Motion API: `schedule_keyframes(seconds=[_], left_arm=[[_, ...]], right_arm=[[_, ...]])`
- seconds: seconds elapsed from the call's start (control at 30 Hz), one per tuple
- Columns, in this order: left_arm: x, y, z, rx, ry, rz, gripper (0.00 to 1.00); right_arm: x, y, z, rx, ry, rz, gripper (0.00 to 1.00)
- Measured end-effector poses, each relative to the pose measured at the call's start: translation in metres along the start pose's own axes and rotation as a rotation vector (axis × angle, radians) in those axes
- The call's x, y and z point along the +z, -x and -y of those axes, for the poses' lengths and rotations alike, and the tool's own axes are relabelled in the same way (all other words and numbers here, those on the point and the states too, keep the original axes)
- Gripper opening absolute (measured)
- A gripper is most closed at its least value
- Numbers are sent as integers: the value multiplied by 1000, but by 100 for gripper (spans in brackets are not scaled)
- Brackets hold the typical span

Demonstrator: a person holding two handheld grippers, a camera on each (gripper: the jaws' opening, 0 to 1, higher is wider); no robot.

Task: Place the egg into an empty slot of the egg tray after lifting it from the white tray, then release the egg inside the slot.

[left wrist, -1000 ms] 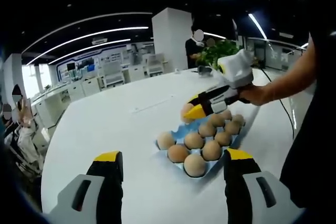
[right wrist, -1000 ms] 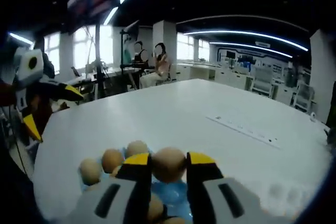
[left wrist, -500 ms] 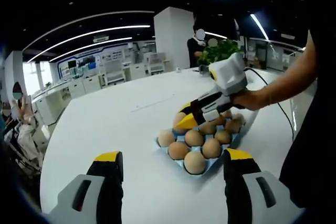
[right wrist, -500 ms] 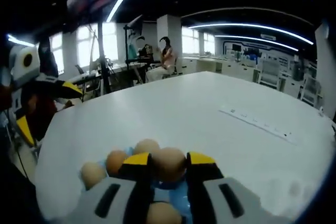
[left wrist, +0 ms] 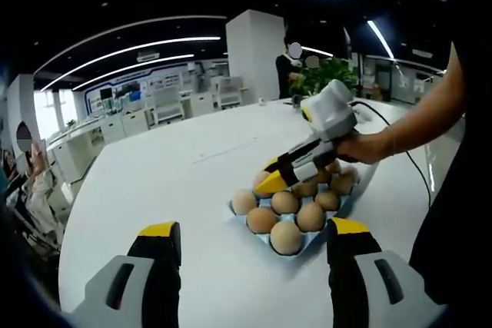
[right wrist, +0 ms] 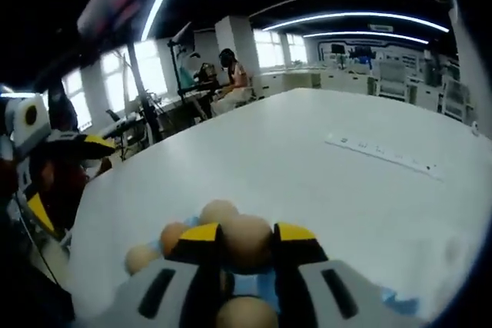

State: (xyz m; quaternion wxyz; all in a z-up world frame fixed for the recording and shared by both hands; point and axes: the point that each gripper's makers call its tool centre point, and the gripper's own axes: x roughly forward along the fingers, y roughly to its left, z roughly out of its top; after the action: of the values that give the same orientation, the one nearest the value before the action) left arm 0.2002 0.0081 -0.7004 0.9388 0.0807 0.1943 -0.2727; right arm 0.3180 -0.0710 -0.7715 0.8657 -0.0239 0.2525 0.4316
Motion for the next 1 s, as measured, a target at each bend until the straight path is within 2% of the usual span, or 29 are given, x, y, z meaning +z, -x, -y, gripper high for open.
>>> schedule_keyframes(seconds=[0.17, 0.43, 0.83, 1.0], left_arm=[[0, -1, 1, -2, -9, -6, 78], [4, -1, 0, -1, 3, 10, 78], [5, -1, 1, -4, -4, 12, 78], [6, -2, 2, -10, -3, 15, 78]], right_arm=[[-3, 0, 2, 12, -47, -19, 26], [-4, 1, 3, 15, 10, -35, 25], [-4, 4, 2, 26, 17, -30, 26], [-4, 9, 2, 26, 18, -19, 30]])
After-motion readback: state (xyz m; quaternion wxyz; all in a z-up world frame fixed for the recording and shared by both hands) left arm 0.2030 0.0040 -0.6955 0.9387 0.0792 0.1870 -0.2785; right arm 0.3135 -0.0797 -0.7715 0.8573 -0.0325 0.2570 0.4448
